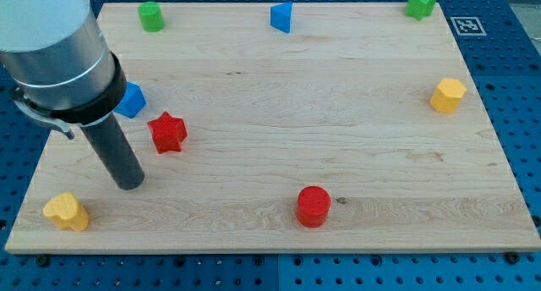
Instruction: Move red star towards bottom right
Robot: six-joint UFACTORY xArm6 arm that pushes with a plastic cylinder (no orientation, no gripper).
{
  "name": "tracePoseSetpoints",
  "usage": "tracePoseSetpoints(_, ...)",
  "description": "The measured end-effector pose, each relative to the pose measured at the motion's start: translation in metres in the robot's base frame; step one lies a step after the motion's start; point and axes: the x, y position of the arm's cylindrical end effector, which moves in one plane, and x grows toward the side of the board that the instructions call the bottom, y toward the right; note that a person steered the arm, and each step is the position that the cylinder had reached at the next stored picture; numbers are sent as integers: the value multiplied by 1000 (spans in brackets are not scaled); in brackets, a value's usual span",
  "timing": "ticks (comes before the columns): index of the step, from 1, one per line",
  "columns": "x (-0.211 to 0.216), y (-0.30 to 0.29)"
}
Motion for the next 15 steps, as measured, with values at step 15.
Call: tracePoseSetpoints(15,-88,151)
